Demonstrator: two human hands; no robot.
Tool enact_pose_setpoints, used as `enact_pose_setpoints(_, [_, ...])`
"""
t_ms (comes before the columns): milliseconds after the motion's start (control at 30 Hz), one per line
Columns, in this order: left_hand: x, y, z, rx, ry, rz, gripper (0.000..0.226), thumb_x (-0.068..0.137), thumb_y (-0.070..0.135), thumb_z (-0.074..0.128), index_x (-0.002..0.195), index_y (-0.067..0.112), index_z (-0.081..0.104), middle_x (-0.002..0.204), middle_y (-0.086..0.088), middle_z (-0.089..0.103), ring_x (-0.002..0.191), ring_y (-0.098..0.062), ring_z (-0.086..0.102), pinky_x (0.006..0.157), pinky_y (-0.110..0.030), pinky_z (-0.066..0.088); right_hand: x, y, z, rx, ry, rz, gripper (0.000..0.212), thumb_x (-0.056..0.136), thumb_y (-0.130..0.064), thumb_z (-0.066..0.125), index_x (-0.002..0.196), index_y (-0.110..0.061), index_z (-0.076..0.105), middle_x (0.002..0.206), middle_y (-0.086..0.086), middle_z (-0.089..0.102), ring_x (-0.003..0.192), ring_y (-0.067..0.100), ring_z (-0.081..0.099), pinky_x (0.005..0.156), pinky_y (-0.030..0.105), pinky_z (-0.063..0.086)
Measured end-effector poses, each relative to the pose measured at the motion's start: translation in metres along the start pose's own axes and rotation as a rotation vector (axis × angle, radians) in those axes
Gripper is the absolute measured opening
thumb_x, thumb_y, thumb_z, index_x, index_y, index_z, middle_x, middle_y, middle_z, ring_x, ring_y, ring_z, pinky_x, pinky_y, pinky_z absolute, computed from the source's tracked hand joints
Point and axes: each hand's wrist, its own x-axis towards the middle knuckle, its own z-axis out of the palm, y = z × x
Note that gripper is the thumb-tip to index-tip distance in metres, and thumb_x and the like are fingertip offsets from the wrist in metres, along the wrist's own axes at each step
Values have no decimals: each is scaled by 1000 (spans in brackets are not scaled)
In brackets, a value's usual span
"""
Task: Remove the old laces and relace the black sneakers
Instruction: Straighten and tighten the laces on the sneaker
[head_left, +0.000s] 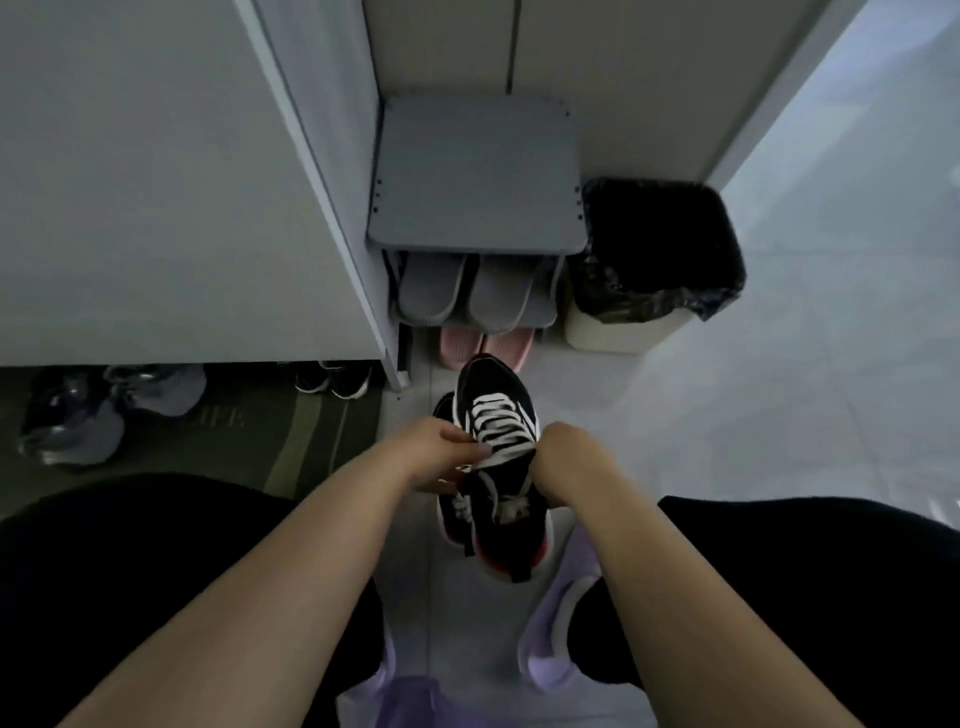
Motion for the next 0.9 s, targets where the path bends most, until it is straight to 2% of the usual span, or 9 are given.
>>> enact_pose_setpoints(67, [-46, 16, -13, 156, 20, 124, 10, 82, 20, 70, 85, 11, 66, 79, -3, 65, 71, -12, 59, 66, -24, 52, -48, -7, -10, -36, 95, -111, 27, 93, -4, 41, 114, 2, 57, 122, 18, 58, 114, 32, 55, 87, 31, 43])
enact_pose_setpoints(167, [-123, 21, -22, 420, 133, 352, 27, 72, 25, 78, 97, 20, 69, 87, 6, 71, 71, -3, 64, 76, -26, 54, -108, -5, -7, 28, 272, -232, 21, 94, -15, 42, 100, -9, 62, 105, 11, 65, 98, 27, 60, 69, 28, 38])
enact_pose_setpoints(233, [-167, 11, -16, 433, 208, 441, 33, 71, 24, 78, 101, 27, 66, 86, 9, 70, 72, 0, 65, 77, -26, 53, -144, -3, 1, 112, 383, -316, 19, 93, -20, 43, 92, -14, 62, 92, 5, 67, 87, 23, 61, 64, 28, 37])
enact_pose_setpoints(333, [-204, -12, 2, 487, 386, 544, 27, 74, 25, 74, 99, 27, 66, 85, 12, 63, 74, 2, 61, 73, -25, 52, -177, -1, 19, 198, 468, -408, 20, 93, -23, 43, 99, -21, 62, 87, -2, 68, 80, 16, 62, 64, 24, 44])
enact_pose_setpoints(567, [-213, -51, 29, 369, 562, 649, 36, 78, 23, 68, 113, 31, 63, 97, 19, 61, 85, 5, 60, 78, -13, 48, -185, 10, 48, 243, 560, -468, 21, 92, -25, 48, 105, -23, 65, 92, -6, 63, 81, 10, 59, 69, 21, 46])
enact_pose_setpoints(633, [-216, -56, 30, 280, 639, 653, 31, 77, 21, 72, 106, 29, 67, 90, 18, 65, 83, 8, 61, 75, -7, 46, -186, 9, 51, 237, 649, -471, 19, 90, -29, 52, 103, -22, 64, 89, -8, 60, 77, 9, 56, 64, 18, 43])
enact_pose_setpoints(733, [-219, -59, 33, 261, 716, 693, 12, 78, 20, 71, 85, 29, 68, 76, 18, 65, 76, 5, 62, 68, -10, 47, -189, 8, 55, 276, 678, -494, 24, 90, -33, 55, 112, -25, 50, 89, -10, 62, 71, 5, 54, 57, 14, 40])
enact_pose_setpoints(800, [-217, -59, 36, 284, 744, 720, 7, 80, 21, 70, 83, 28, 67, 75, 19, 64, 75, 2, 62, 68, -12, 47, -189, 8, 53, 269, 652, -524, 27, 92, -36, 52, 115, -28, 41, 84, -8, 63, 66, 6, 57, 56, 19, 44])
enact_pose_setpoints(900, [-216, -57, 36, 279, 747, 735, 8, 77, 25, 72, 84, 26, 67, 76, 18, 62, 76, 2, 61, 68, -10, 47, -189, 10, 44, 229, 639, -581, 23, 94, -39, 46, 113, -29, 40, 79, -5, 64, 62, 8, 58, 55, 26, 48])
